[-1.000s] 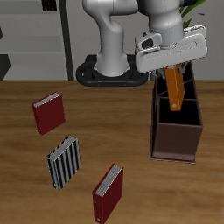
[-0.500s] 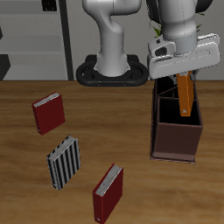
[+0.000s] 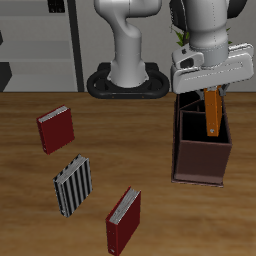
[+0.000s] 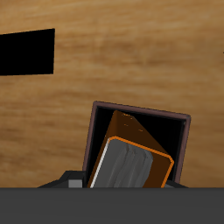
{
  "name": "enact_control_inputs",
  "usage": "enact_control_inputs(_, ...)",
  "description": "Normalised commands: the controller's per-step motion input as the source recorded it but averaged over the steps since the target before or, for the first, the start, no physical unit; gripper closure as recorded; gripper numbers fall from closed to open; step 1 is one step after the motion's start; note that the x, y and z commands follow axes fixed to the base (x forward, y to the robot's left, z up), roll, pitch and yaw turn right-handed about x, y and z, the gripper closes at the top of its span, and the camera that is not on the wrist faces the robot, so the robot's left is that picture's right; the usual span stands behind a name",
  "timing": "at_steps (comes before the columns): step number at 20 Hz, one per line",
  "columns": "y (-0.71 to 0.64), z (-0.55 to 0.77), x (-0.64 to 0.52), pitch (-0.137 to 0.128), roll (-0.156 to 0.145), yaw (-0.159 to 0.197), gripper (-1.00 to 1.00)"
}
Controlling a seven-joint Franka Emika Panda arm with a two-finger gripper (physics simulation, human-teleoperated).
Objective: Place the orange book into the left desk caddy's right compartment
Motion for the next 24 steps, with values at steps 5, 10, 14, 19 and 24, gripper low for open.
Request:
enact_control_inputs(5,-0.03,-0.11,0.00,0.007,-0.012,-0.006,1.00)
enact_control_inputs(10,0.13,-0.29,0.03,0.020,0.032,0.023,1.00)
enact_control_inputs(14,-0.01,-0.27,0.06,0.031,-0.003,0.022,1.00)
enact_control_inputs(19,-0.09,-0.23,0.11,0.035,-0.012,0.031,1.00)
enact_control_inputs(24,-0.04,-0.22,0.06,0.072,0.030,0.008,-1.00)
